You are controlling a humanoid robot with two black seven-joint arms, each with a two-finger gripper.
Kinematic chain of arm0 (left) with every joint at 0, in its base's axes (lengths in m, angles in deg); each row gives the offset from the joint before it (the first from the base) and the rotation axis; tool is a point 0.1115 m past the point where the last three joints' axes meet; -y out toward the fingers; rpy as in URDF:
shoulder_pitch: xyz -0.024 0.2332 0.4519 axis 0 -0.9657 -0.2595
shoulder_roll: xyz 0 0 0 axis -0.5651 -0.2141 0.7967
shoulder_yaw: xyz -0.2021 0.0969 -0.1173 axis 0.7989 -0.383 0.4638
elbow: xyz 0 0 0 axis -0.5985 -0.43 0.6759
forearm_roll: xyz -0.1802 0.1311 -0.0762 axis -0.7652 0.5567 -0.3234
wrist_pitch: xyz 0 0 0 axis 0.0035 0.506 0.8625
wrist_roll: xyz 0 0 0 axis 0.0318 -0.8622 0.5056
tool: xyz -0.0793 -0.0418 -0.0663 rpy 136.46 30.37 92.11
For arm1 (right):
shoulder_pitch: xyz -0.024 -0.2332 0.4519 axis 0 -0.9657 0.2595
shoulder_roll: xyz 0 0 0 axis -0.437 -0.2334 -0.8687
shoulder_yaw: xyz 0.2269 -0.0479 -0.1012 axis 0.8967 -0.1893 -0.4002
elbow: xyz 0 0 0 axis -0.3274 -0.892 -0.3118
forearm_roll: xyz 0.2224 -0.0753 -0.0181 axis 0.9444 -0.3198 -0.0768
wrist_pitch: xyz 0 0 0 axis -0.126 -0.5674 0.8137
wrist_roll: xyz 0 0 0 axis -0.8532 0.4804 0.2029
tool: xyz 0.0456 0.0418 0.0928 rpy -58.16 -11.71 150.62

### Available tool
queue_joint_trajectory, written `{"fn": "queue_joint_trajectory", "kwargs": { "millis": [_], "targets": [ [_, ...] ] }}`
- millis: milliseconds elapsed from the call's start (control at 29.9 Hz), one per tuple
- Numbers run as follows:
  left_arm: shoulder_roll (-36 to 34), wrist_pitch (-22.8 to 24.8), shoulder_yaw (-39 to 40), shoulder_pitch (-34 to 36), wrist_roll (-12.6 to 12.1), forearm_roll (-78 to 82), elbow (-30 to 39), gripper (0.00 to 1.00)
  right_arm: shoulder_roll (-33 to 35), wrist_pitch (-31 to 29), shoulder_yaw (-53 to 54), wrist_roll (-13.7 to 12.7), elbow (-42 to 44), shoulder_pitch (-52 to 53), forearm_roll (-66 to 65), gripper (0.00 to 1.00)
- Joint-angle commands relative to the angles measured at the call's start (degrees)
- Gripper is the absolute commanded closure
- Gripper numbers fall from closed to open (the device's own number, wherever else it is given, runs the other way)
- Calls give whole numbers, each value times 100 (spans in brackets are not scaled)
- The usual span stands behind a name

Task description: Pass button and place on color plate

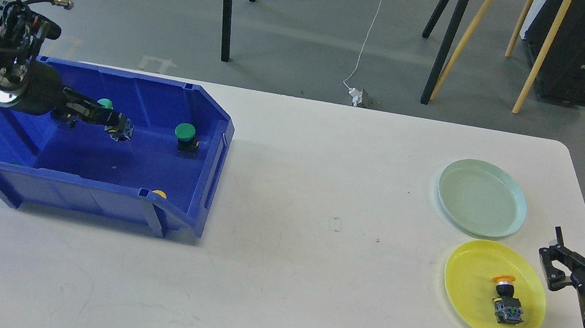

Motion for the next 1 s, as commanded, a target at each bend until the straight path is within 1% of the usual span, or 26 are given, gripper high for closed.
{"fn": "queue_joint_trajectory", "kwargs": {
  "millis": [0,33,100,134,167,234,301,368,435,568,635,735,969],
  "targets": [
    [-192,-2,555,-227,0,-1312,1036,100,297,117,24,-49,93,602,-866,0],
    [-148,-2,696,-245,0,-1672,1168,100,350,99,41,-215,137,839,-1007,0],
    [167,-2,1012,-262,0,-2297,1319,100,394,81,-11,-575,225,1401,-1157,0],
    [456,-2,1179,-262,0,-2561,1328,100,412,81,-72,-716,304,1726,-1210,0],
    [763,-2,1328,-271,0,-2773,1319,100,438,73,-255,-787,409,1999,-1280,0],
    [1299,-2,1557,-289,0,-3098,1188,100,517,3,-982,-796,629,2665,-1543,1],
    [1897,-2,1620,-280,0,-3319,794,100,491,-33,-2054,-770,822,3535,-1894,1],
    [2469,-2,1620,-289,0,-3364,345,100,368,-33,-3039,-700,902,4222,-2141,1],
    [2909,-2,1611,-297,0,-3372,-50,100,97,-33,-3621,-612,937,4715,-2169,1],
    [3349,-2,1585,-420,0,-3372,-570,100,-624,-33,-4062,-629,1218,5103,-2169,1],
    [3508,-2,1585,-429,0,-3364,-763,100,-818,-33,-4159,-638,1271,5209,-2221,1],
    [3666,-2,1602,-421,0,-3372,-939,100,-889,-50,-4335,-647,1342,5253,-2283,1],
    [3711,-2,1629,-420,0,-3390,-975,100,-845,-200,-4599,-656,1272,5262,-2555,1]
  ]
}}
